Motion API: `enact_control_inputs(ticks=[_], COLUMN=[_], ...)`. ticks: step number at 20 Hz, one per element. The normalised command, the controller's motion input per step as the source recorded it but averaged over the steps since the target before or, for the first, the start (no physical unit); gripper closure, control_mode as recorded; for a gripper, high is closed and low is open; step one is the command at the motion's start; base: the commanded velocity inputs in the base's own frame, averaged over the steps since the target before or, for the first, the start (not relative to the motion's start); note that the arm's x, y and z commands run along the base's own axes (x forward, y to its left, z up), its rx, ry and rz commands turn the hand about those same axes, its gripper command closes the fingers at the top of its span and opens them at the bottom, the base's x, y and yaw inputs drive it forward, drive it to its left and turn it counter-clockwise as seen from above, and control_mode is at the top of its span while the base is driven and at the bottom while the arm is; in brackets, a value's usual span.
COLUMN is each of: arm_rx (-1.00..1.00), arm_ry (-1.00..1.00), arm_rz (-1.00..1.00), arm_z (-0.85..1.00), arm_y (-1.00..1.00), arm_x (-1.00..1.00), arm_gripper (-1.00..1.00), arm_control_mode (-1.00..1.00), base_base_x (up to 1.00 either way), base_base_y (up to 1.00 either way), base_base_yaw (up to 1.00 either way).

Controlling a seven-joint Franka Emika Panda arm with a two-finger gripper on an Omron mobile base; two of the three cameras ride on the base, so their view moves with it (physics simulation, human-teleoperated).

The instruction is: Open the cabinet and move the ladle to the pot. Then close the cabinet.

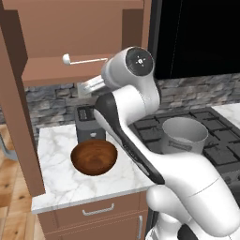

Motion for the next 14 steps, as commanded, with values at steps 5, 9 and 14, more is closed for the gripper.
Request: enact_control_inputs(ticks=[5,9,14], arm_rx=[-0.01,0.00,0.00], arm_ry=[-0.11,-0.04,-0.02], arm_rz=[-0.06,-0.12,-0.10], arm_z=[0.04,0.11,0.11], arm_y=[0.00,0.12,0.16], arm_x=[0.76,0.74,0.64], arm_gripper=[-1.00,-1.00,-1.00], arm_control_mode=[-1.00,-1.00,-1.00], base_base_x=[0.00,0.00,0.00], base_base_y=[0.00,0.00,0.00], base_base_yaw=[0.00,0.00,0.00])
